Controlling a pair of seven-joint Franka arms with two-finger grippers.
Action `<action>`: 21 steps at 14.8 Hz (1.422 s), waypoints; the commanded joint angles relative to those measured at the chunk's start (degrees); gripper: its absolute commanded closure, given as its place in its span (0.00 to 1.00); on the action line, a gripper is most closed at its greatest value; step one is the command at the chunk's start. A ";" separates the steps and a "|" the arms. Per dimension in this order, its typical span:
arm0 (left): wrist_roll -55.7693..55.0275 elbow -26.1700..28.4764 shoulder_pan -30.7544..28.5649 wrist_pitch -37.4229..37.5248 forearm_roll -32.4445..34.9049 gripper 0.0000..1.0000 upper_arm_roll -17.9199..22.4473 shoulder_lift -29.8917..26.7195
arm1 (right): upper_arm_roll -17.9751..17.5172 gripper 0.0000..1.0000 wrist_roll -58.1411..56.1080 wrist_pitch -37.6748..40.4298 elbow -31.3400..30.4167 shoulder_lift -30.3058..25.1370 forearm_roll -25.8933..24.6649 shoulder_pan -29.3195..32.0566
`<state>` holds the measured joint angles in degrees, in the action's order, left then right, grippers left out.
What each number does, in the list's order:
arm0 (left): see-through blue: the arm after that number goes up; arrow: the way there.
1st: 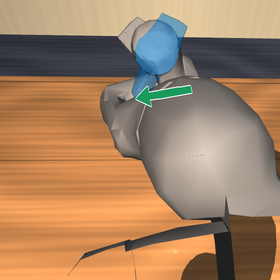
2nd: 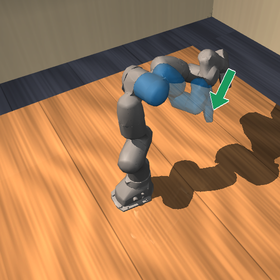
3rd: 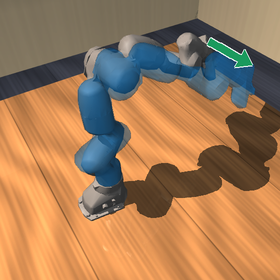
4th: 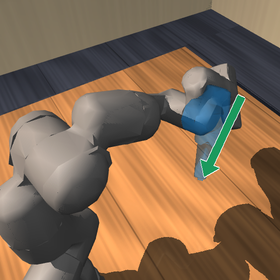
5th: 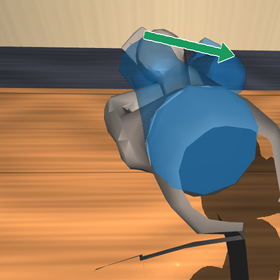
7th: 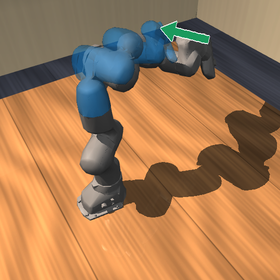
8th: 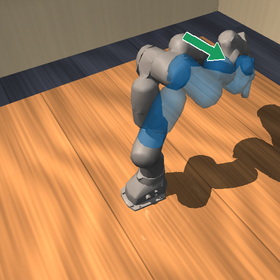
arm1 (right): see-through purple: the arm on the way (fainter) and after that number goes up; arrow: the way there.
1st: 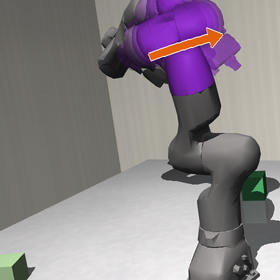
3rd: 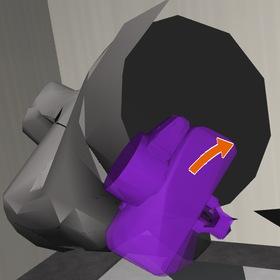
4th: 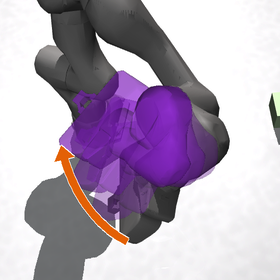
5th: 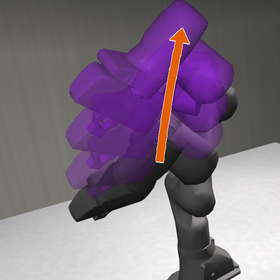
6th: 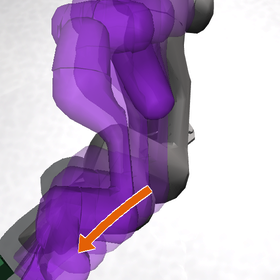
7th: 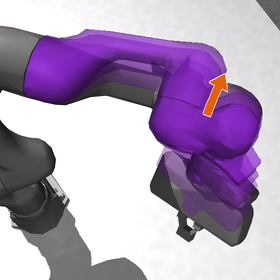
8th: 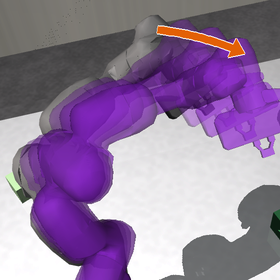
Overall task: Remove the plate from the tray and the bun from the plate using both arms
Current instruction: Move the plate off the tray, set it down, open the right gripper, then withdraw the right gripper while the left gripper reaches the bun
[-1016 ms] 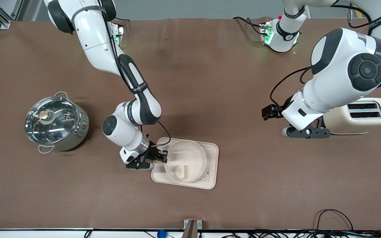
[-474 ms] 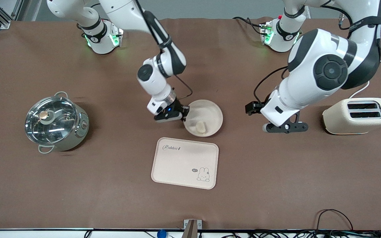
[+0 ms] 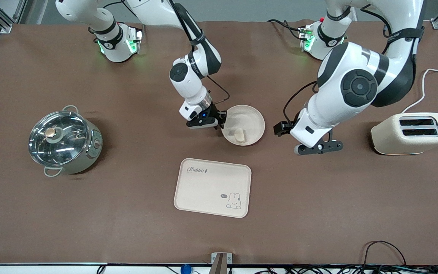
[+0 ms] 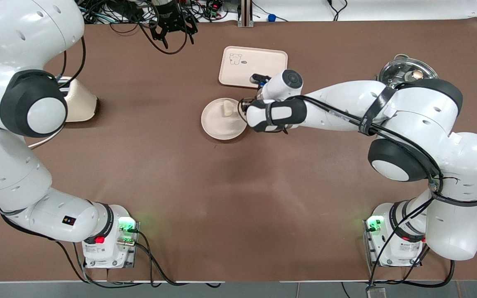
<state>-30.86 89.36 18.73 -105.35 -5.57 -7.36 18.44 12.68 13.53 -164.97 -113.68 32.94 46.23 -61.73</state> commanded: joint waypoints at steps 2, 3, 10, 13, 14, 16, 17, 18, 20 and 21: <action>-2.70 14.24 0.08 -8.55 -0.14 0.00 -1.95 -9.12 | 6.01 0.00 -2.80 14.38 6.87 -1.92 -2.44 5.38; -3.84 16.35 0.16 -9.95 0.03 0.00 -3.09 -9.91 | 8.30 0.00 -3.94 17.63 8.45 -1.92 -4.55 6.61; -22.37 23.14 5.25 -23.23 14.43 0.00 -10.57 -3.60 | 10.52 0.00 -16.76 47.35 28.15 -2.09 -24.04 27.25; -25.21 23.14 6.49 -26.92 20.84 0.00 -10.66 1.40 | 12.09 0.00 -17.58 53.14 29.30 -4.11 -27.59 31.30; -25.56 22.96 7.28 -27.97 23.82 0.00 -10.66 3.60 | 13.23 0.00 -17.49 55.43 29.39 -5.25 -28.12 32.19; -26.79 22.61 7.11 -31.22 26.83 0.00 -10.66 6.33 | 16.48 0.00 -19.32 58.08 29.39 -7.62 -29.17 32.72; -27.23 22.26 7.11 -33.06 26.93 0.00 -10.66 7.39 | 17.63 0.00 -22.29 60.18 29.39 -8.50 -30.66 32.55; -27.23 20.60 7.28 -33.86 26.93 0.00 -10.66 8.79 | 18.60 0.00 -23.11 62.55 29.39 -9.55 -31.81 32.46; -27.06 18.05 7.37 -34.13 26.93 0.00 -10.66 11.08 | 20.88 0.00 -22.76 64.15 29.21 -11.75 -32.87 32.55; -27.06 17.78 7.29 -34.14 27.02 0.00 -10.66 11.35 | 21.94 0.00 -23.46 64.94 29.13 -13.41 -32.78 32.63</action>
<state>-57.01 110.00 25.92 -139.66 19.99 -17.90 28.23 33.31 -8.78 -101.43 -83.07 23.35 14.93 -28.97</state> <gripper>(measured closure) 0.000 0.000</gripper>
